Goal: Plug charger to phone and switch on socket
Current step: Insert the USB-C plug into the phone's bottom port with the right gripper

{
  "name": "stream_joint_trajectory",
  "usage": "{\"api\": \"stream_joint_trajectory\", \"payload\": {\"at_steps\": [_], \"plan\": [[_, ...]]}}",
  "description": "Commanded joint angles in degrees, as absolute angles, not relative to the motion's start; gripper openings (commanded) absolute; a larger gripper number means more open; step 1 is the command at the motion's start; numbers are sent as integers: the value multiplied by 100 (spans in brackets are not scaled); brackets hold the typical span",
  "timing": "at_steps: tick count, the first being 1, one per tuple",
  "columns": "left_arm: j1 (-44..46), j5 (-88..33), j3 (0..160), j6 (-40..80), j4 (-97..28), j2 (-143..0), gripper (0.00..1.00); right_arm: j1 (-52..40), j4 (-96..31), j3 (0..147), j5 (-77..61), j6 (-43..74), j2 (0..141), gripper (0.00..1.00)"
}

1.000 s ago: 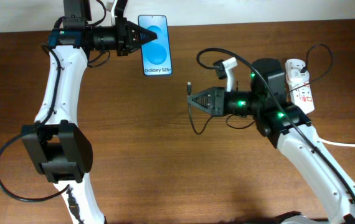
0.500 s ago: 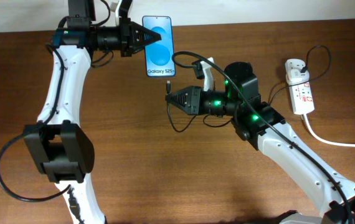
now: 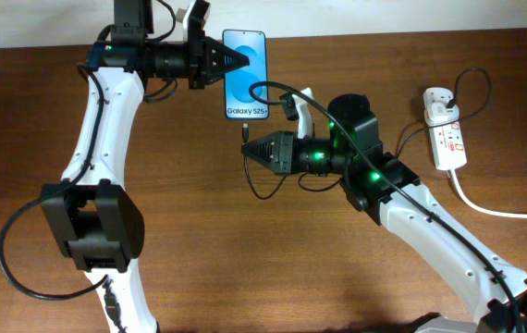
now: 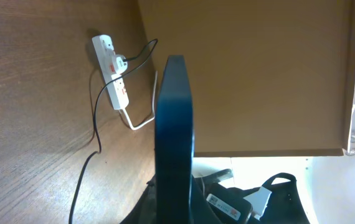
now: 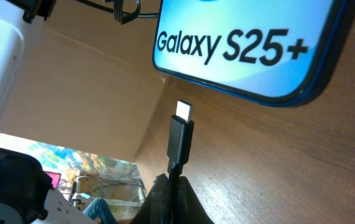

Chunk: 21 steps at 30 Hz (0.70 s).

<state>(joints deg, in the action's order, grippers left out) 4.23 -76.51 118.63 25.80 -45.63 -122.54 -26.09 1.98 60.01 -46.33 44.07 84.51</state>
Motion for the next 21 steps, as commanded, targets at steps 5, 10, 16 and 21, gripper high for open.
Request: {"api": "stream_joint_trajectory", "payload": {"at_steps": [5,10,16,21], "plan": [[451,-8025,11898,2458,-4550,-12239,0,-2650,196,6042,-4451,4069,8479,4],[451,-8152,11898,2349,-4552,-12239,0,-2467,196,6042,-4434,3962,8479,4],[652,-8128,11898,2346,-4550,-12239,0,-2467,200,6042,-4434,3946,8479,4],[698,-8123,11898,2303,-4552,-12239,0,-2399,193,6042,-4442,3944,8479,4]]}}
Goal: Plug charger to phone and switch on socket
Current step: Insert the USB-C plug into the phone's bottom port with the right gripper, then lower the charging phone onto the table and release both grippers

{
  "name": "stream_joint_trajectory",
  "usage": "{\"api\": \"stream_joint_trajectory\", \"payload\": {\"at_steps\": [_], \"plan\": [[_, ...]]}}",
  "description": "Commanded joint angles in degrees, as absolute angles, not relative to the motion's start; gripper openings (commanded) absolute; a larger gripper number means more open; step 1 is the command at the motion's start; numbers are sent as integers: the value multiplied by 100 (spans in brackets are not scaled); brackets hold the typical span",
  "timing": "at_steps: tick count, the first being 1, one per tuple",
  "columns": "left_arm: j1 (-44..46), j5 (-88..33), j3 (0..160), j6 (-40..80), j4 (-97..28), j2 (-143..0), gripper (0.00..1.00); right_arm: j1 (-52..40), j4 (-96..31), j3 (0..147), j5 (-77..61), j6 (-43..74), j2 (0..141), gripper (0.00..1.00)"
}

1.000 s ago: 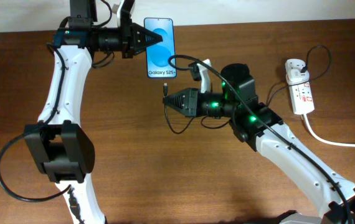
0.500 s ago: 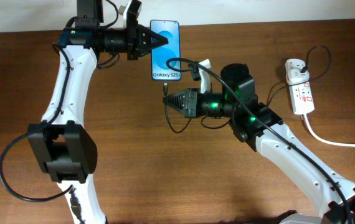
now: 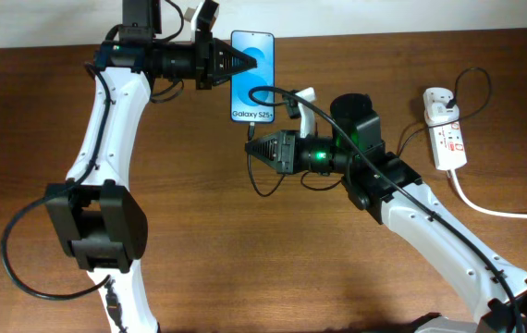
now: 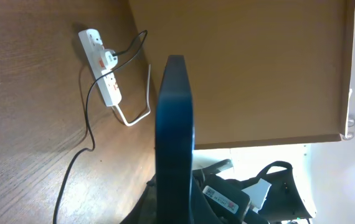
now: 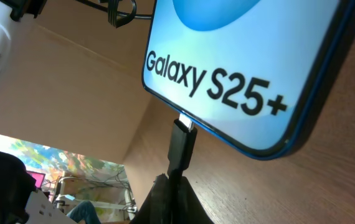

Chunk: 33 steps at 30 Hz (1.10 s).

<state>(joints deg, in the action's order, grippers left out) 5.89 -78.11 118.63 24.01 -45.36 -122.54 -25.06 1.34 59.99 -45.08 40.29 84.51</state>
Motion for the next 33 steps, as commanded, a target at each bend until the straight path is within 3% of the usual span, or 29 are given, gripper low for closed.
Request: {"api": "stream_joint_trajectory", "payload": {"at_steps": [1,22,24,25,29,33], "plan": [[698,-8125,11896,2263,-4552,-12239,0,-2327,193,6042,-4475,3942,8479,4],[670,-8208,11896,2263,-4628,-12239,0,-1800,379,6042,-4783,3988,8479,4],[652,-8206,11896,2265,-4580,-12239,0,-1798,113,6042,-4836,3986,8479,24],[598,-8160,11898,2265,-4523,-12239,0,-1798,-115,6042,-4908,3981,8479,29],[377,-7690,11896,2261,-4523,-12250,0,-1796,-655,6042,-5070,3629,8479,35],[414,-5341,11891,1365,-5955,-12289,0,-1793,-2075,6042,-4501,2860,8479,39]]}}
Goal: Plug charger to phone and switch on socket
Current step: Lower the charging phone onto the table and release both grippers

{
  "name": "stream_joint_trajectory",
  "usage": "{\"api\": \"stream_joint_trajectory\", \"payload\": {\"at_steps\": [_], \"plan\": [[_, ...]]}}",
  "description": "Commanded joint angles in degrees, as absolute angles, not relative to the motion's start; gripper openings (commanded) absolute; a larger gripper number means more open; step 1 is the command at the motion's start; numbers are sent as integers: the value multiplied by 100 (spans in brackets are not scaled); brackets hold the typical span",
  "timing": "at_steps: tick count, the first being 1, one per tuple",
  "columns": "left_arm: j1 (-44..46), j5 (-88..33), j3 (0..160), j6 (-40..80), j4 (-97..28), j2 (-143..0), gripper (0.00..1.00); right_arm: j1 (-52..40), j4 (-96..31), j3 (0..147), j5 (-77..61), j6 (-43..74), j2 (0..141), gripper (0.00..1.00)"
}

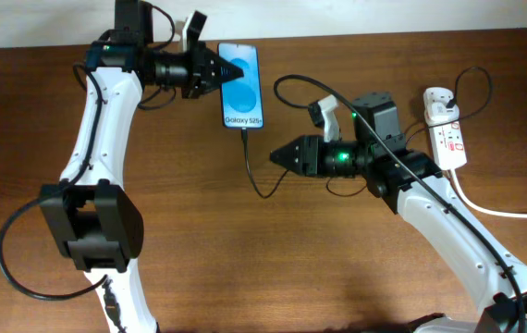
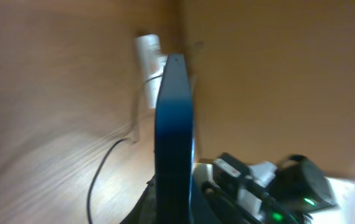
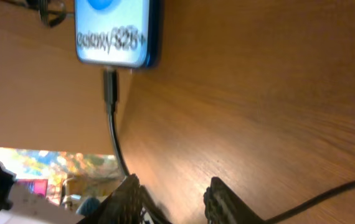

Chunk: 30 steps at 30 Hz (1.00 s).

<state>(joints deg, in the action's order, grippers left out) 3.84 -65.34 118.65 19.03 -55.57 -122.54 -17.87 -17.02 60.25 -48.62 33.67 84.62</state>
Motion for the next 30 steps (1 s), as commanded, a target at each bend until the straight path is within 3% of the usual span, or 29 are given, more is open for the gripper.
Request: {"api": "stream_joint_trajectory", "payload": {"at_steps": [1,4,9,24,26,30], "plan": [[421,-5100,11887,1092,-6265,-12328,0,-1793,-2311,6042,-4320,2731,8479,40],[460,-4401,11880,694,-6919,-12630,0,-1793,-2650,6042,-4095,2567,8479,43],[561,-3605,11596,696,-6906,-13126,0,-1793,-2886,6042,-3870,2526,8479,44],[628,-3312,10862,825,-6217,-13603,0,-1793,-3000,6042,-3826,2418,8479,45],[628,-3192,10862,825,-6222,-13603,5,-1793,-3000,6042,-3826,2418,8479,45],[624,-2705,10864,823,-6246,-13600,33,-1793,-3002,6042,-3828,2418,8479,46]]}}
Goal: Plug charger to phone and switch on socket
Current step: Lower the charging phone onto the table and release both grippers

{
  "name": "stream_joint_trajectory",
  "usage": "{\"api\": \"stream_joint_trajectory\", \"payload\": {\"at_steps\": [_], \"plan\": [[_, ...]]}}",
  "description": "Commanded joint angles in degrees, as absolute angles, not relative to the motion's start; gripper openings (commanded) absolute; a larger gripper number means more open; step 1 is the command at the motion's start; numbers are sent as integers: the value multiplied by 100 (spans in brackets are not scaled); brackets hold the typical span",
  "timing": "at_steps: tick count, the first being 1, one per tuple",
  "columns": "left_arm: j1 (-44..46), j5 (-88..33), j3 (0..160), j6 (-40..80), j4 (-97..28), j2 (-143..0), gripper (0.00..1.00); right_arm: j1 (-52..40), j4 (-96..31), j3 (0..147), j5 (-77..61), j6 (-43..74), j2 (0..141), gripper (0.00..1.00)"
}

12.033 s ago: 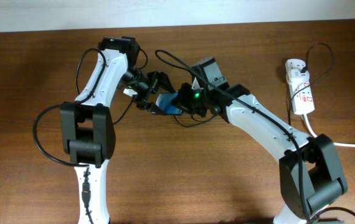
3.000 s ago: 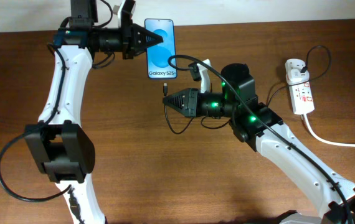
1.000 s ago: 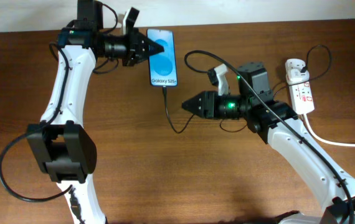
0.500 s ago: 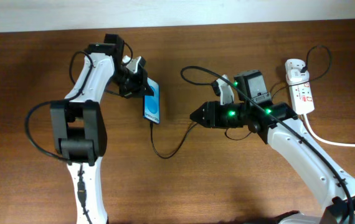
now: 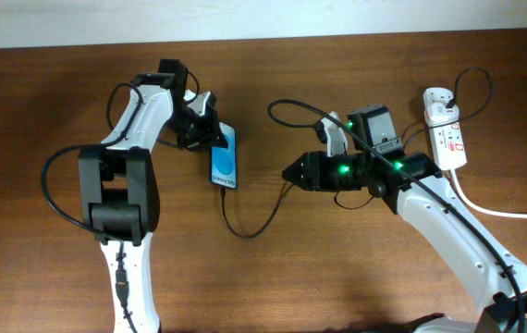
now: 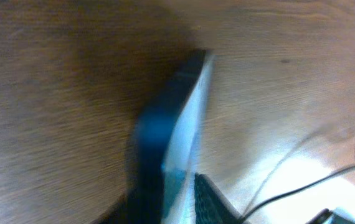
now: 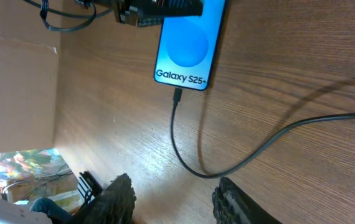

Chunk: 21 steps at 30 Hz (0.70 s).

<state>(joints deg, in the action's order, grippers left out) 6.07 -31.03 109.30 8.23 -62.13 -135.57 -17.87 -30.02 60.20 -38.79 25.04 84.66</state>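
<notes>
The blue phone (image 5: 224,159) lies screen-up on the brown table, its "Galaxy S25+" display facing the right wrist camera (image 7: 189,46). A black charger cable (image 5: 245,231) is plugged into its lower end and loops back toward the white socket strip (image 5: 447,134), where the charger plug (image 5: 439,100) sits. My left gripper (image 5: 210,137) is at the phone's top end, shut on it; the left wrist view is blurred, with the phone's edge (image 6: 177,106) running between the fingers. My right gripper (image 5: 290,173) stands open right of the phone, holding nothing, fingers (image 7: 118,193) wide apart.
The cable arcs over the table (image 5: 356,277) between phone and strip, passing over my right arm (image 5: 374,171). A white mains lead (image 5: 485,208) runs from the strip off the right edge. The table's far edge meets a pale wall.
The left gripper has brought the phone down from the table's far side to a spot nearer the middle, cable still plugged in. The open right gripper has shifted slightly.
My left gripper held the phone up at the far side while my right gripper held the cable's plug just below it. Then the plug was at the phone's port. Then the right gripper was open and back, the plug in. Now the phone lies lower on the table.
</notes>
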Motion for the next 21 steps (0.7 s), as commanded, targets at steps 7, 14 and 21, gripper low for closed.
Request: {"api": "stream_joint_trajectory", "payload": {"at_steps": [7,14,21], "plan": [[624,-1667,10875,827,-6488,-13596,42,-1793,-3004,6042,-3828,2418,8479,46],[624,-615,11093,825,-6554,-12613,46,-1791,-3433,6309,-3524,1999,8444,50],[624,-617,11135,823,-6567,-9955,65,-926,-5485,8294,-2259,1332,8412,50]]}}
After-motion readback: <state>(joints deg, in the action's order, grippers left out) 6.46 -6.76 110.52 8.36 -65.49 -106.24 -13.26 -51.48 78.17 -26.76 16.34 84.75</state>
